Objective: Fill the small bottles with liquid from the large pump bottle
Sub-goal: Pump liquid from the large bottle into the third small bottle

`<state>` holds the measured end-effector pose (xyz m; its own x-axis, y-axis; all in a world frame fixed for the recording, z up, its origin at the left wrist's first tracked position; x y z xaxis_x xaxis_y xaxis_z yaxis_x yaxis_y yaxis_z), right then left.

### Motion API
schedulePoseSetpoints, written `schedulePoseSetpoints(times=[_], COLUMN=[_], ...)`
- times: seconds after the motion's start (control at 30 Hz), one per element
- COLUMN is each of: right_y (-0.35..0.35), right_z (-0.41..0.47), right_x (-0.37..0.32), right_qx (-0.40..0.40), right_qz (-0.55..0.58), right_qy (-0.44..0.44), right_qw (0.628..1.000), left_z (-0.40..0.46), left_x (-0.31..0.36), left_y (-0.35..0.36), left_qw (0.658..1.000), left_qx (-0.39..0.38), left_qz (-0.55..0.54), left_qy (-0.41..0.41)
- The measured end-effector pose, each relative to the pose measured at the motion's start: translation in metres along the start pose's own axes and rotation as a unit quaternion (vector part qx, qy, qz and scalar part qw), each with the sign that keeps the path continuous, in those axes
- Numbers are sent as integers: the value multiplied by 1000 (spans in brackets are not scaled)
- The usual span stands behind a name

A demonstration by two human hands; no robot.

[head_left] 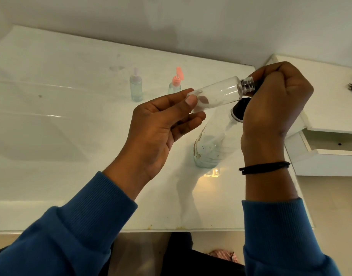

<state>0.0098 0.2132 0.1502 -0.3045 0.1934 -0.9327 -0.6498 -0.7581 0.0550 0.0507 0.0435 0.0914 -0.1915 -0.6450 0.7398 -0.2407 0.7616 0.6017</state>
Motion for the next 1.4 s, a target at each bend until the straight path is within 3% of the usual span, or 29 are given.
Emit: schedulePoseSetpoints(times=[1.4], right_y=[1], right_z=[-3], right_x=[2], right_qx=[-12], right_qz=[-22], right_qy=[-29], right_qw=[999], left_z=[1], left_x=[-1], left_y=[-2], left_qw=[1000], left_qx=[2], left_qz=[-4], left_qy=[-6])
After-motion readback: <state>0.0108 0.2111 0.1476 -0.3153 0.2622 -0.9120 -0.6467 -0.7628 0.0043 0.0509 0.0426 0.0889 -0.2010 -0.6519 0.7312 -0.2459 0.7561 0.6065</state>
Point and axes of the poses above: each hand's wrist, its own z-axis towards the middle knuckle, its own y-axis out of the palm, x = y × z, the point moved 5 cm from there along z, towards the middle knuckle, and after that the axes turned 7 degrees about x, right-handed, at the moved point
